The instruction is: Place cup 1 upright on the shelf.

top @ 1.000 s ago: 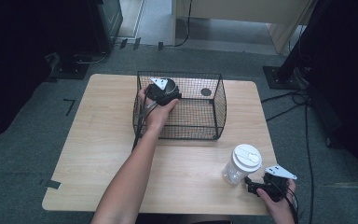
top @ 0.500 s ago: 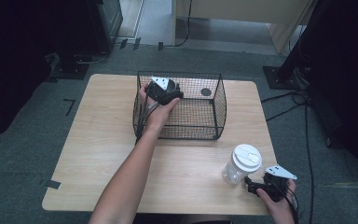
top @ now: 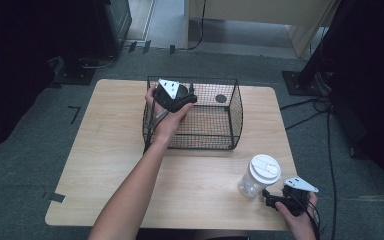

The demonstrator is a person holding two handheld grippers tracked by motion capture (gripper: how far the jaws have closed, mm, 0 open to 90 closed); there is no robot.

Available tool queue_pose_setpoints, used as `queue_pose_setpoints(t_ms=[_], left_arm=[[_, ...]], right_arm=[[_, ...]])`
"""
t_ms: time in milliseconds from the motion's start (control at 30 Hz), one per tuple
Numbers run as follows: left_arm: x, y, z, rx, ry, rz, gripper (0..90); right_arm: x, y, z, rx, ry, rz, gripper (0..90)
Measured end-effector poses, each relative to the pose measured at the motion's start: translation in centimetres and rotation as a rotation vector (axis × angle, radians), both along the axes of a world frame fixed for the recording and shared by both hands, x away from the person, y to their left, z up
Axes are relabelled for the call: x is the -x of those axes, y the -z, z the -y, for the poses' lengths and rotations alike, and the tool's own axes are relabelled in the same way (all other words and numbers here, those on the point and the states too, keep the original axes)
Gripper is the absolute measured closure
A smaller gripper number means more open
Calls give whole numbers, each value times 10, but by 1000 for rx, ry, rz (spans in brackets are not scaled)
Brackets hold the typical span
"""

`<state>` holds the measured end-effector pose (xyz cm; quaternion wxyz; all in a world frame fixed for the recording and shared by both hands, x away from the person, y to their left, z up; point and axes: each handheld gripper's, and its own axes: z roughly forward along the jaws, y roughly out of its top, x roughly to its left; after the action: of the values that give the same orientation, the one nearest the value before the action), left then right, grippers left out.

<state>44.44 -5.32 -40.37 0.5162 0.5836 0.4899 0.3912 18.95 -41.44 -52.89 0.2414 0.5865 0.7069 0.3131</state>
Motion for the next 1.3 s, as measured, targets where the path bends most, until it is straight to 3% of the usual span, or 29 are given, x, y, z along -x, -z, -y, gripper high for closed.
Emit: queue_pose_setpoints(t_ms=[367, 500, 600, 733, 1000, 1167, 1300], left_arm=[[32, -23, -27, 20, 16, 70, 1], [45, -28, -39, 24, 21, 75, 1], [57, -29, -49, 19, 30, 72, 1], [69, -29, -61, 22, 31, 37, 1], [93, -22, -88, 49, 40, 5, 1], [107, -19, -103, 46, 52, -2, 1], [118, -18, -114, 67, 41, 6, 1]], right_arm=[[0, 0, 0, -1, 2, 0, 37], [0, 0, 0, -1, 2, 0, 37], [0, 0, 0, 0, 0, 0, 37], [0, 0, 0, 0, 1, 1, 37], [0, 0, 0, 0, 1, 1, 37], [0, 0, 0, 0, 1, 1, 37], [0, 0, 0, -1, 2, 1, 37]])
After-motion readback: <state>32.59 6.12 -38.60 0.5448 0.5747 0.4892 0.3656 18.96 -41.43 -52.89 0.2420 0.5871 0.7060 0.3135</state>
